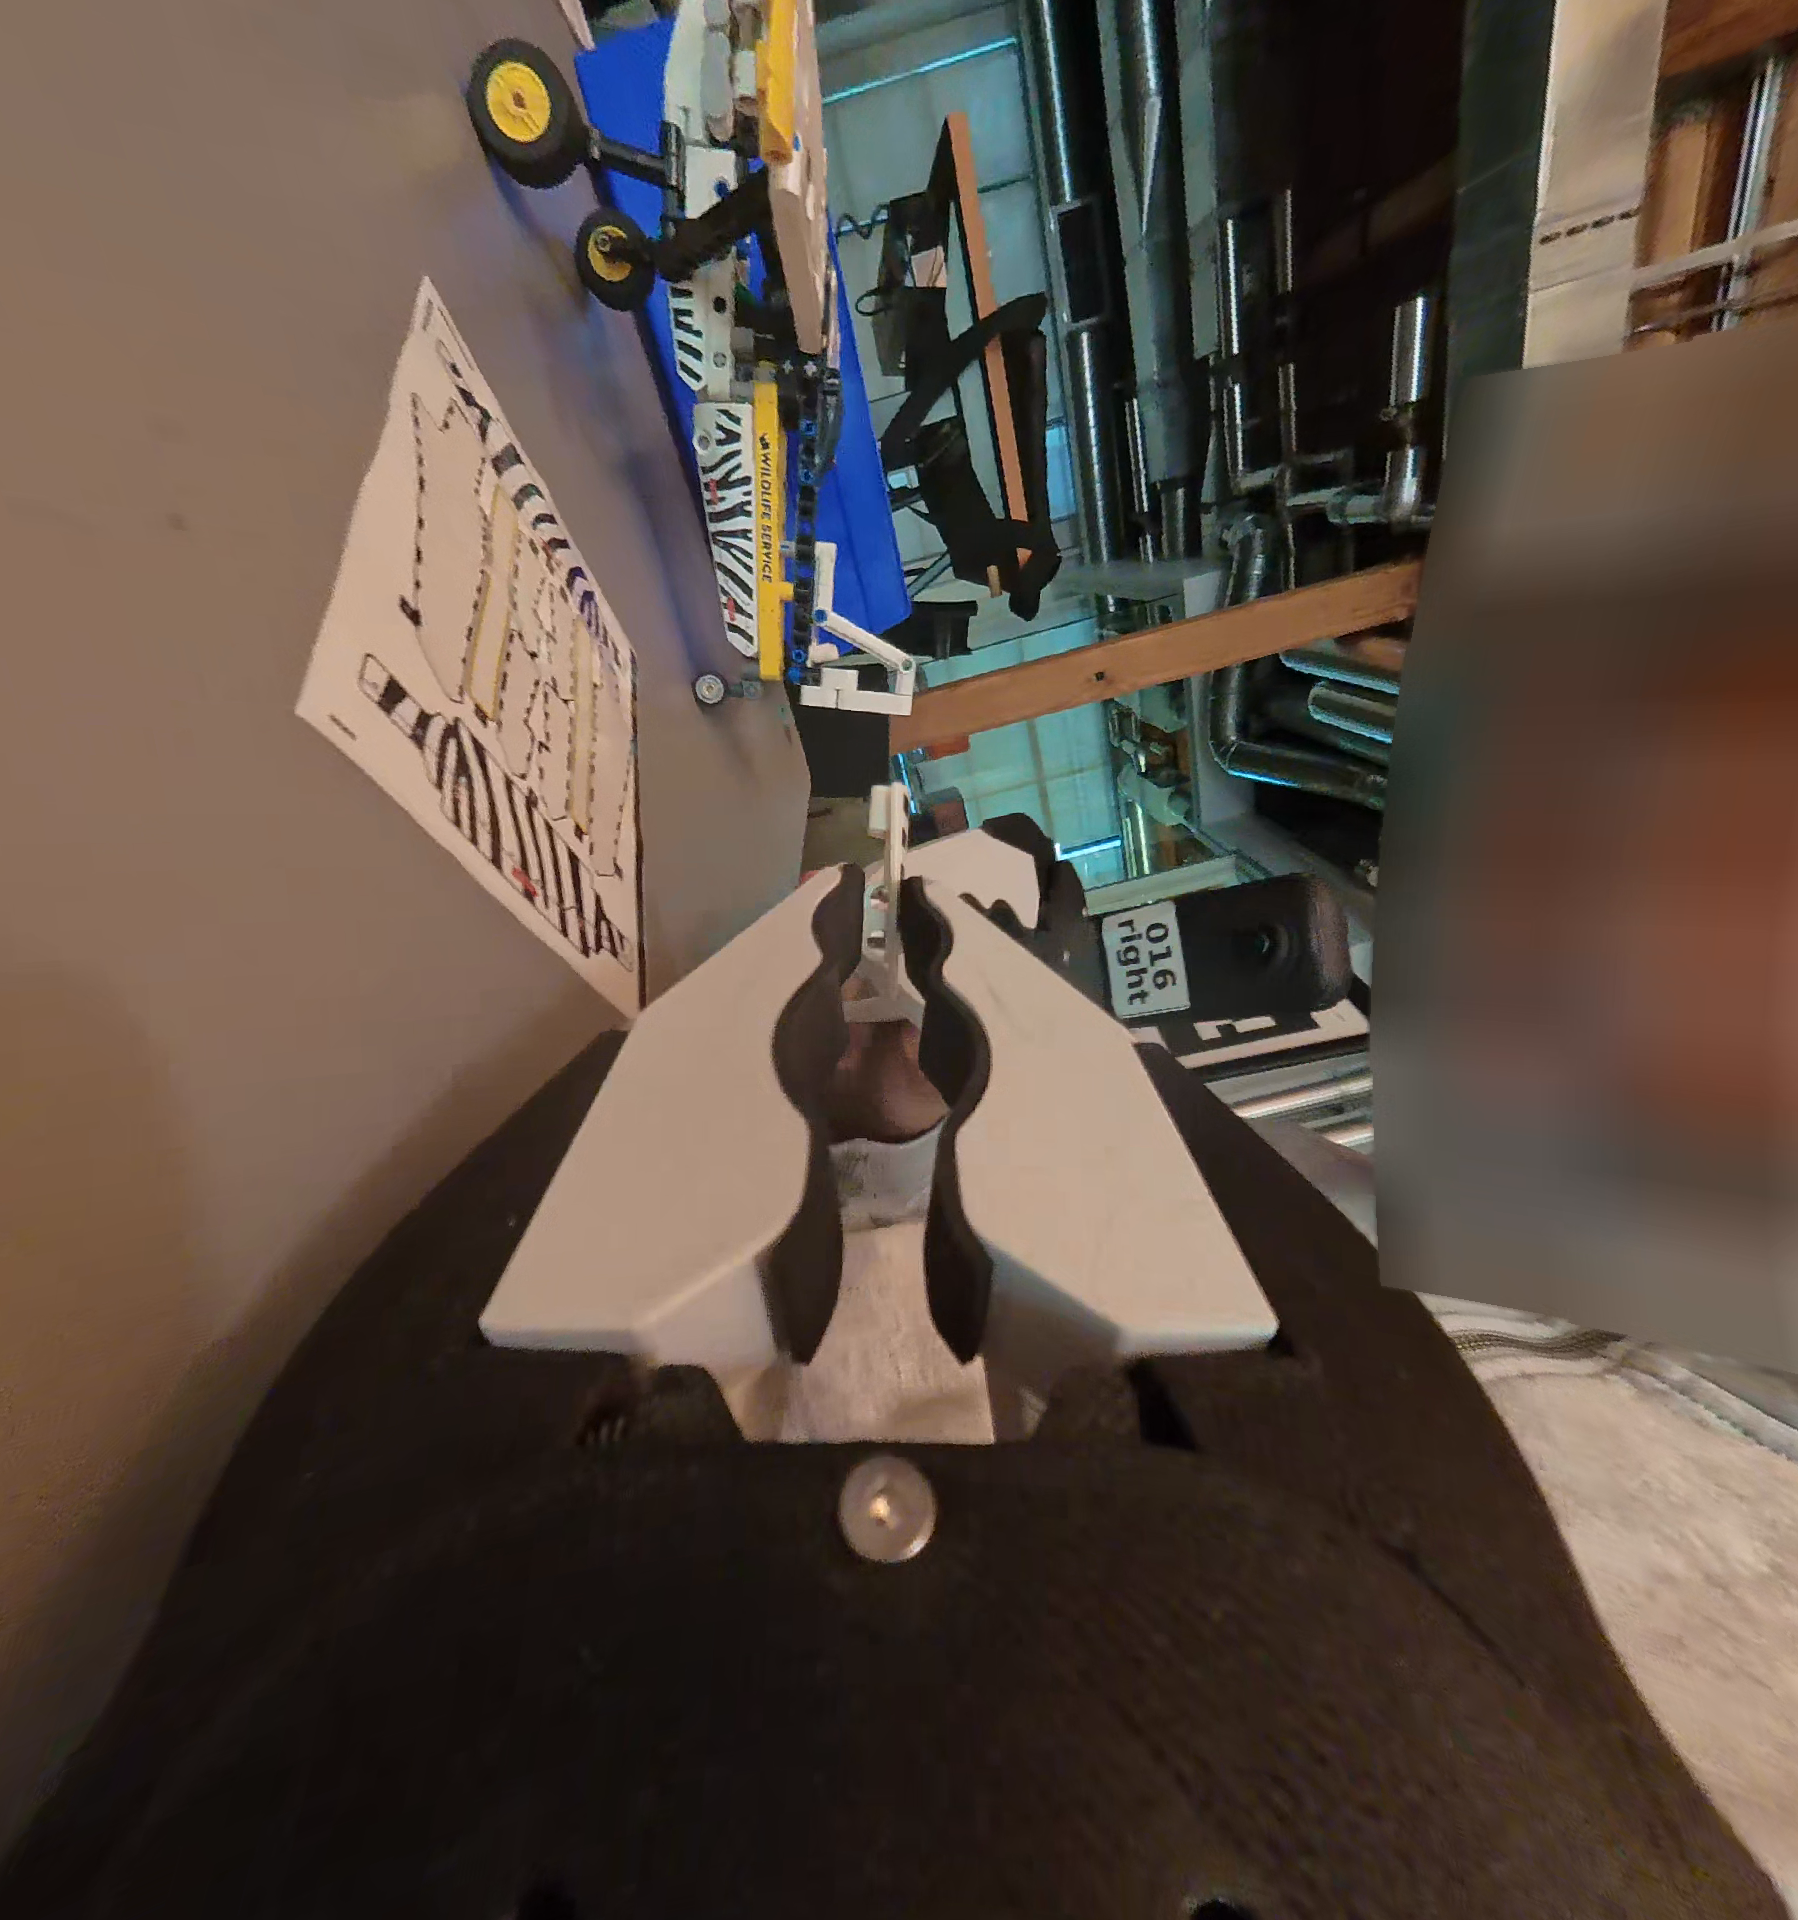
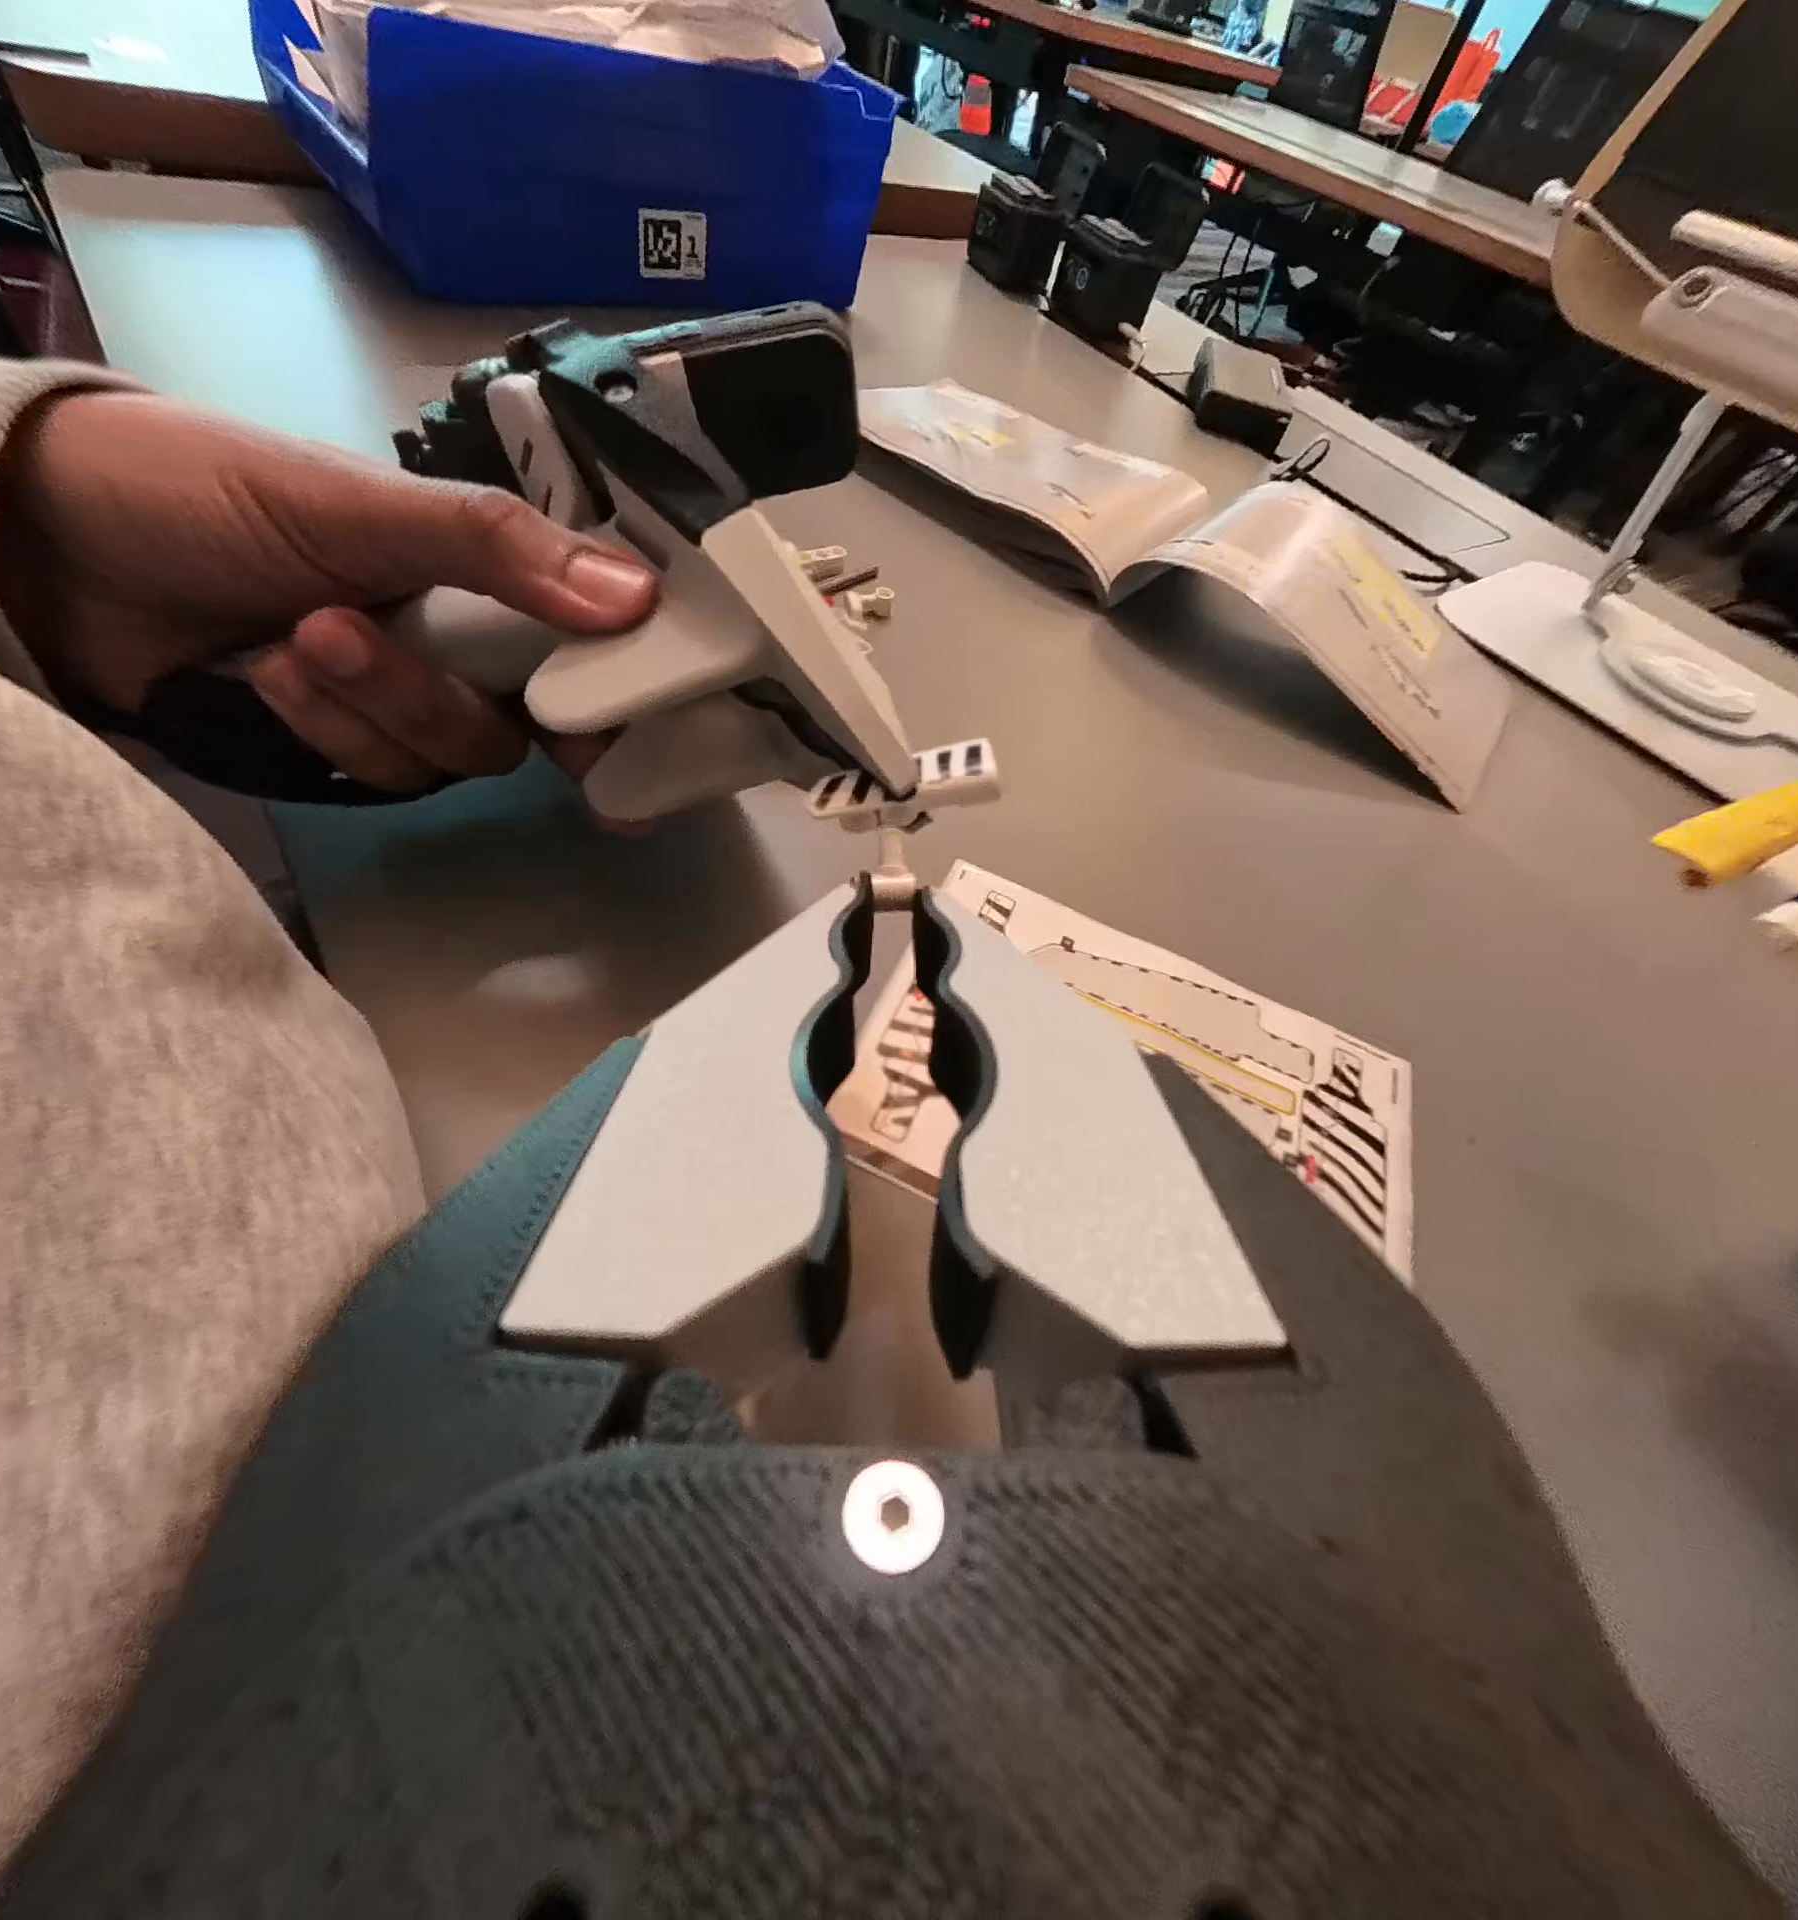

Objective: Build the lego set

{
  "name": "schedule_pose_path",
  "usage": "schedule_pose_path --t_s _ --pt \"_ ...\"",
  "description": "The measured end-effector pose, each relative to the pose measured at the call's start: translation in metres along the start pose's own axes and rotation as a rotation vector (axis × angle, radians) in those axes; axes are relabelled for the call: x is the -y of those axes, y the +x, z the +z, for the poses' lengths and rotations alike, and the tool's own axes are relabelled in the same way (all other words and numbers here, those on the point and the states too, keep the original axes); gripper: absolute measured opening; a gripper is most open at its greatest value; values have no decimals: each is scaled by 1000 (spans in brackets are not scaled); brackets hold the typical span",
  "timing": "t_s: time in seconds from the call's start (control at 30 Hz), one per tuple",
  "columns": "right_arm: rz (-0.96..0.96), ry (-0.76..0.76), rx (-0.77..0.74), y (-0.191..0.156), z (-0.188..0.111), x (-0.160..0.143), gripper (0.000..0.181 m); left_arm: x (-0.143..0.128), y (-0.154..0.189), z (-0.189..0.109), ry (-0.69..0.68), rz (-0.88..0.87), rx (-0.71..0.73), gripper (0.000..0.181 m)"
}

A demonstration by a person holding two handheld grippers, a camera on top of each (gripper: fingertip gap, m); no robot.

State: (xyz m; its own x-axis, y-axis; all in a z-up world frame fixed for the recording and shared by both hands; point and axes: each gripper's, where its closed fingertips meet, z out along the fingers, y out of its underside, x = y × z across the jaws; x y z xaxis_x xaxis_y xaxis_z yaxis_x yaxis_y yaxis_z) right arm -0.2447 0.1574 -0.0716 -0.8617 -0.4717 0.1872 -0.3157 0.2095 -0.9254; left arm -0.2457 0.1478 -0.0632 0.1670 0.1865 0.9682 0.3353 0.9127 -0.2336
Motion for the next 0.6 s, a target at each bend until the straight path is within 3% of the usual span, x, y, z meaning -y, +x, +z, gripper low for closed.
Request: schedule_pose_path --t_s 0.03,0.43,0.6 --pt "11 -10 1 0 1 -1 6 -1 -2 0 -3 7 11 7" --pt "-22 -116 -32 0 6 -16 6 -6 -16 4 -45 130 130 7" --pt "-24 -83 -30 0 3 -12 6 -6 -10 4 -34 56 54 7"
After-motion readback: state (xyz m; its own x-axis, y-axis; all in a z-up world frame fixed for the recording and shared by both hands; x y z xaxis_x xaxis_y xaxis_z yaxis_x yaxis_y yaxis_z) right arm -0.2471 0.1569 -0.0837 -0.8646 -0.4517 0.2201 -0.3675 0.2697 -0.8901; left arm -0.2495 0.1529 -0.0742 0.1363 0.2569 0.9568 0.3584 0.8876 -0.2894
